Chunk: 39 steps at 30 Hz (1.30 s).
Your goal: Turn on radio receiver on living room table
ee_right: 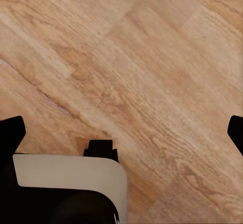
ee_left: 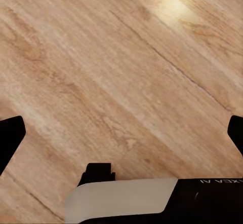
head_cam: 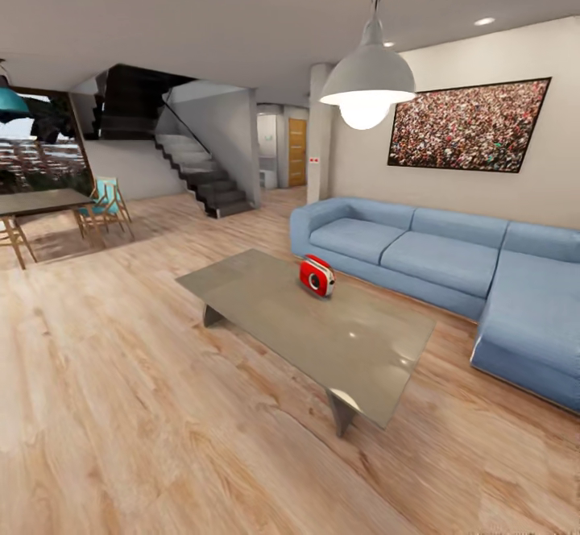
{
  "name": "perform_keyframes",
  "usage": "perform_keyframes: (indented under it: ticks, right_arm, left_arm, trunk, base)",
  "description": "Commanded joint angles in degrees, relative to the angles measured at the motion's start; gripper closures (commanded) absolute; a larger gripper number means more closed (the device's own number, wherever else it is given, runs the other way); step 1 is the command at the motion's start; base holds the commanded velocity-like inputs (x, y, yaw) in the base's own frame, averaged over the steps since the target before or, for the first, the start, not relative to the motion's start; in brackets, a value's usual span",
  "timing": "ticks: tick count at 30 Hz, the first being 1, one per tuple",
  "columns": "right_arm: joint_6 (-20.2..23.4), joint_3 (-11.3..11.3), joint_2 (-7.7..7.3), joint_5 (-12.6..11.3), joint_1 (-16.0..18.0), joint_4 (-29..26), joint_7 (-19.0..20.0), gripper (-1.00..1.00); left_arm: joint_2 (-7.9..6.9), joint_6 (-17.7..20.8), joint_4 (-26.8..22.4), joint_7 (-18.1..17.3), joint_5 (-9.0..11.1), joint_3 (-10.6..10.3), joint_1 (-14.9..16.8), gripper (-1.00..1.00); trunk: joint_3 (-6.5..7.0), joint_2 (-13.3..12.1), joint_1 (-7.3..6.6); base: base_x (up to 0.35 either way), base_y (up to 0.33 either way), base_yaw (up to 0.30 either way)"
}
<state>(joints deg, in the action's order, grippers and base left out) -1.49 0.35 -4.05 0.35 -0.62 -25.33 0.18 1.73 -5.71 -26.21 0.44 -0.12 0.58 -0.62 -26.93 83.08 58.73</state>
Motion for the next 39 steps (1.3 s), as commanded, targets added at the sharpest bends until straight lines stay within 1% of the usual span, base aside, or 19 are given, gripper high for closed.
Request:
perform_keyframes:
  ticks: [1,2,6,18,23,26,39]
  right_arm:
    - [0.0,0.0,0.00,0.0,0.0,0.0,0.0,-1.00]
    - [0.0,0.0,0.01,0.0,0.0,0.0,0.0,-1.00]
    - [0.0,0.0,0.00,0.0,0.0,0.0,0.0,-1.00]
    - [0.0,0.0,-0.01,0.0,0.0,0.0,0.0,-1.00]
    - [0.0,0.0,0.00,0.0,0.0,0.0,0.0,-1.00]
    - [0.0,0.0,0.00,0.0,0.0,0.0,0.0,-1.00]
    - [0.0,0.0,0.01,0.0,0.0,0.0,0.0,-1.00]
  left_arm:
    - [0.01,0.0,0.0,0.0,0.0,0.5,0.0,-1.00]
    - [0.02,0.0,0.0,0.0,0.0,1.0,0.0,-1.00]
    - [0.03,0.0,0.0,-0.1,-0.1,1.5,0.0,-1.00]
    - [-0.07,-0.1,0.0,0.0,-0.1,1.6,0.0,-1.00]
    - [-0.87,0.0,0.0,-0.2,0.1,1.6,0.0,-1.00]
    - [-1.05,0.0,0.0,-0.3,0.1,1.6,0.0,-1.00]
    - [-1.03,0.1,0.0,-0.4,0.1,1.6,0.0,-1.00]
  trunk:
    - [0.00,0.0,0.00]
    - [0.00,0.0,0.00]
    - [0.00,0.0,0.00]
    - [0.00,0.0,0.00]
    - [0.00,0.0,0.00]
    - [0.00,0.0,0.00]
    - [0.00,0.0,0.00]
  base:
    - [0.209,0.274,-0.276]
    - [0.209,0.274,-0.275]
    - [0.209,0.273,-0.275]
    - [0.209,0.270,-0.275]
    - [0.210,0.267,-0.275]
    - [0.215,0.262,-0.269]
    - [0.199,0.273,-0.269]
